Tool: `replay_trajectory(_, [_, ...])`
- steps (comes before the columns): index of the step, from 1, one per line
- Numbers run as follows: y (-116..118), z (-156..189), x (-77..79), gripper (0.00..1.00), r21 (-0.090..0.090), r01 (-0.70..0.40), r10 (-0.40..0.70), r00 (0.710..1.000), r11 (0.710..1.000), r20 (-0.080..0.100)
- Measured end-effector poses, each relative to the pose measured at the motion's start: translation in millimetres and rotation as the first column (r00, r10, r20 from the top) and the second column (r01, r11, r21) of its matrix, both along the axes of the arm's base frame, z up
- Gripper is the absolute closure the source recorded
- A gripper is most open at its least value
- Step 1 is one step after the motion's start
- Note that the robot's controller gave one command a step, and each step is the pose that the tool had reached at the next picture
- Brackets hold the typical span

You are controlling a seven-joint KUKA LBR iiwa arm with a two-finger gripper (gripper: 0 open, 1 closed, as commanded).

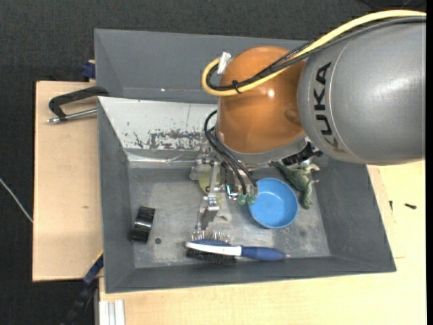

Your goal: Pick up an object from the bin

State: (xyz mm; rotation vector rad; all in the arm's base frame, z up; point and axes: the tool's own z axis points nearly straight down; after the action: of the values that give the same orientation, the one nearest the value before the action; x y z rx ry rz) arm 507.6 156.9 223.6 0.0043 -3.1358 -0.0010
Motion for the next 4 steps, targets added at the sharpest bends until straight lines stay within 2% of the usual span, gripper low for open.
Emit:
replay_trajectory(1, [39.0,-153.8,-7.1,0.0,0.003,-0.087,0.087,0.996,0.996,0.01])
replay_trajectory(2, [-41.3,-116.1,29.4,0.0,-0.001,0.014,-0.014,1.0,1.0,0.016])
replay_trajectory(3, [-113.2,-150.7,-3.4,0.0,0.007,-0.208,0.208,0.978,0.978,0.016])
replay_trajectory(4, [-132.4,-149.9,2.4,0.0,0.004,-0.261,0.261,0.965,0.965,0.015])
